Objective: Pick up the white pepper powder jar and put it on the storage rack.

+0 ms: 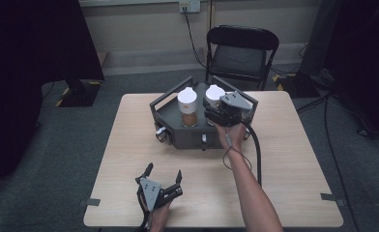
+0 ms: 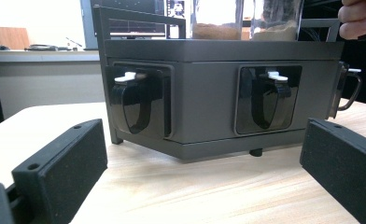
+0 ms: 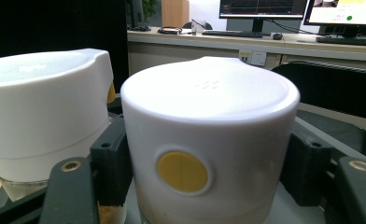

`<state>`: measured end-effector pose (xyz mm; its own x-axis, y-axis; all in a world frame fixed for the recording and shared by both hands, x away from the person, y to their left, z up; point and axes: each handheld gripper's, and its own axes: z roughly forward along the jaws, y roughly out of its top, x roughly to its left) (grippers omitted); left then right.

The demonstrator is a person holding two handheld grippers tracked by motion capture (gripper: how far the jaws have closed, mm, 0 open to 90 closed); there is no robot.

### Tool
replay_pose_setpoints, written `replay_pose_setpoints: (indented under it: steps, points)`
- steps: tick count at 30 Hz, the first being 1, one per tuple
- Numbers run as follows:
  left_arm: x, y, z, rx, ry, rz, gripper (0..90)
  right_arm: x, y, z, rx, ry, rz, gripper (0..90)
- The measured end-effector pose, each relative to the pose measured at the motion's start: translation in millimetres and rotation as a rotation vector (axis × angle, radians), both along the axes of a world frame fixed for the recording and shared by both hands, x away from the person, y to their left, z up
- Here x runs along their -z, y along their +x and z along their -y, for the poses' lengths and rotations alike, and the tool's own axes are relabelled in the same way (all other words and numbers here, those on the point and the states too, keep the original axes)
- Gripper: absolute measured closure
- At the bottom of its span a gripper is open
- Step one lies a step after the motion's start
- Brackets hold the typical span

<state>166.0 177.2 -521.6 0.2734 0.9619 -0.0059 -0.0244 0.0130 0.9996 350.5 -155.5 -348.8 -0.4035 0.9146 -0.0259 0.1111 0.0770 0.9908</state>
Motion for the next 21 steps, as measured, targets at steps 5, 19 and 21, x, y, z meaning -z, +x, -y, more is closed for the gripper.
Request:
replay_pose_setpoints:
  steps: [5,19,21]
  points:
    - [0.0,0.1,0.0,0.0,0.0,0.0,0.2,1.2,-1.0,-2.0,0.005,-0.007,0.006,29.7]
    - [0.0,0.0,0.0,0.0,0.0,0.0,0.2,12.8,-2.4,-9.5,0.045,0.009,0.051,2.7]
    - [0.0,0.0,0.0,0.0,0.0,0.0,0.2,15.0,-3.2,-10.1,0.058,0.017,0.065,0.0]
